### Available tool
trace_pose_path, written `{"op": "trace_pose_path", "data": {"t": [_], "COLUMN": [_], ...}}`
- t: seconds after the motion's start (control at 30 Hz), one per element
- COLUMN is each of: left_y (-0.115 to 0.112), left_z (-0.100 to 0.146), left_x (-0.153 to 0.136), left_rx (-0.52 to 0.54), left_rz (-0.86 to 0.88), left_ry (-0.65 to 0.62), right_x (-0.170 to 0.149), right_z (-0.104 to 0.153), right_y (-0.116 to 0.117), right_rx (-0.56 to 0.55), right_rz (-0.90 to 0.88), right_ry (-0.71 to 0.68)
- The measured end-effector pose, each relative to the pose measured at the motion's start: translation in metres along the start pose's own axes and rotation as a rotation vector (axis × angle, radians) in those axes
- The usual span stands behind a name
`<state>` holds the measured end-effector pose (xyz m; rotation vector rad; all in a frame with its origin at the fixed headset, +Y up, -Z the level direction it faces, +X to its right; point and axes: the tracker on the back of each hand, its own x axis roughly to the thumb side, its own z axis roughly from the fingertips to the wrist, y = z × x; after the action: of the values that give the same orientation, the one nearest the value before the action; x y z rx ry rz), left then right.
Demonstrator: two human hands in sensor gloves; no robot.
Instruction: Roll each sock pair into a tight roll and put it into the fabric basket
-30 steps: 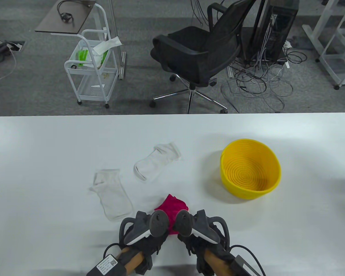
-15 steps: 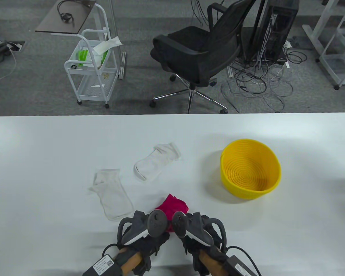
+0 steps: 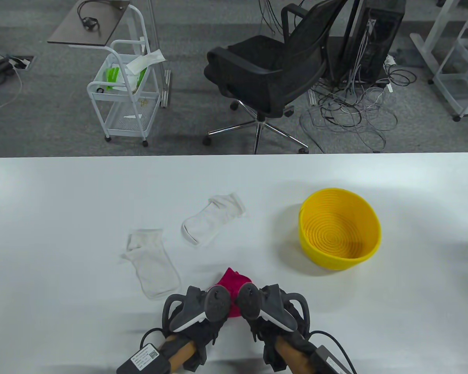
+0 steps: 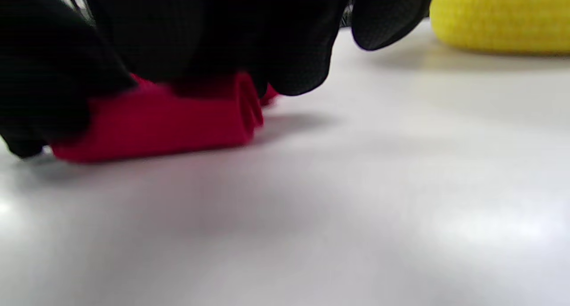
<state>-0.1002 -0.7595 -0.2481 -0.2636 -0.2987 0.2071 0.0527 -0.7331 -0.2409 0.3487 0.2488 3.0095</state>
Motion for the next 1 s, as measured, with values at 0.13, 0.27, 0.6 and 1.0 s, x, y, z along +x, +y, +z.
{"op": "trace_pose_path", "data": {"t": [0.13, 0.27, 0.6, 1.0], "left_y": [0.0, 0.0, 0.016, 0.011], "left_z": [-0.001, -0.001, 0.003, 0.004], "left_x": [-0.003, -0.004, -0.01, -0.01], "left_rx": [-0.005, 0.002, 0.071, 0.067], "left_rz": [0.038, 0.058, 0.135, 0.093], "left_ry": [0.016, 0.027, 0.043, 0.034], "right_x": [0.005, 0.009, 0.002, 0.002], "right_z": [0.008, 0.004, -0.005, -0.011], "right_y": [-0.005, 0.005, 0.015, 0.025], "right_rx": [-0.001, 0.076, 0.12, 0.064], "right_rz": [-0.009, 0.072, 0.042, 0.1], "right_ry": [-0.064, -0.056, 0.021, 0.061]}}
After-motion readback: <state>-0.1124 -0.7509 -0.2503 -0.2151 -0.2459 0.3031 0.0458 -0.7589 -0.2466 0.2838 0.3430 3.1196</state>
